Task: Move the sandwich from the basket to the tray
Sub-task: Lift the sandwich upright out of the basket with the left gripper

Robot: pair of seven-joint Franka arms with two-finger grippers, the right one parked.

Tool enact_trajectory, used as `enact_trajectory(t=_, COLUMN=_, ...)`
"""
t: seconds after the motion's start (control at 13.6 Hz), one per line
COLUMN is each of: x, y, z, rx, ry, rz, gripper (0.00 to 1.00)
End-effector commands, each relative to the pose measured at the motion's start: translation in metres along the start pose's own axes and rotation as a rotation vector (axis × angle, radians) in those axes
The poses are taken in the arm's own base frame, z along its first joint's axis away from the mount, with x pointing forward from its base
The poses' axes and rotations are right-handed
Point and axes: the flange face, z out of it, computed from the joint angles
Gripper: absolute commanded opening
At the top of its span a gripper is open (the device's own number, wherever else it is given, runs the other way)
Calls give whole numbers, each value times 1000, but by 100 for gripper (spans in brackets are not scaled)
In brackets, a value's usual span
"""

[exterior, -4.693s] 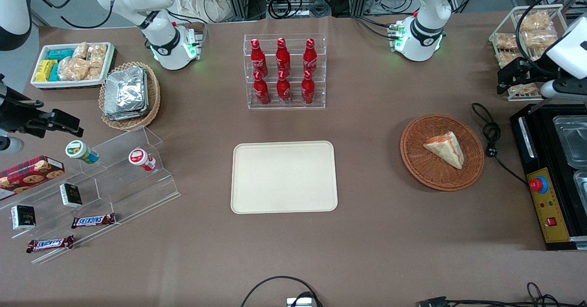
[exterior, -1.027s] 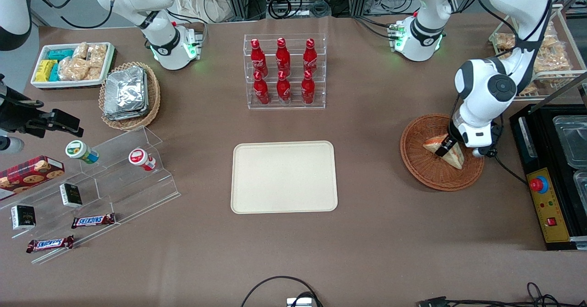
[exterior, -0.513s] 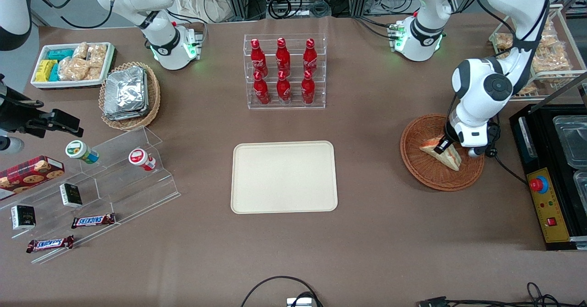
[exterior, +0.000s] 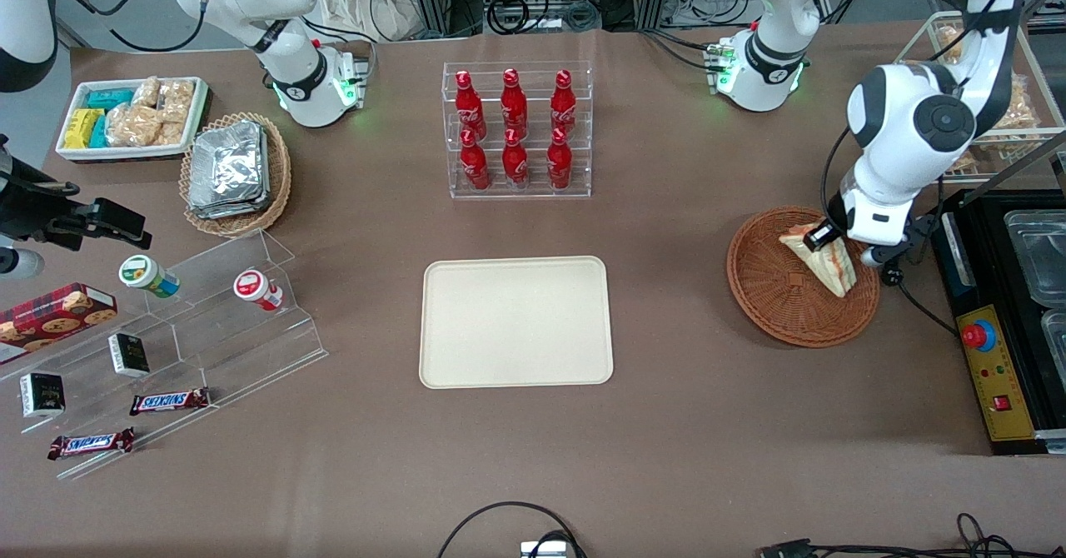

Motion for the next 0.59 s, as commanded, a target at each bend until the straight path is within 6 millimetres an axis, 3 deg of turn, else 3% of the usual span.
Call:
enact_trajectory(t=0.0, x=-10, y=36, z=-35, rx=25, ry=3, rz=159, gripper=22)
enact_trajectory(t=0.22, x=-26, y=84, z=-61, rx=1, ry=30, rz=266, gripper=24)
enact_trajectory(t=0.51, x=-55, y=141, z=-75, rx=-47, ry=33, rz=359, gripper=27)
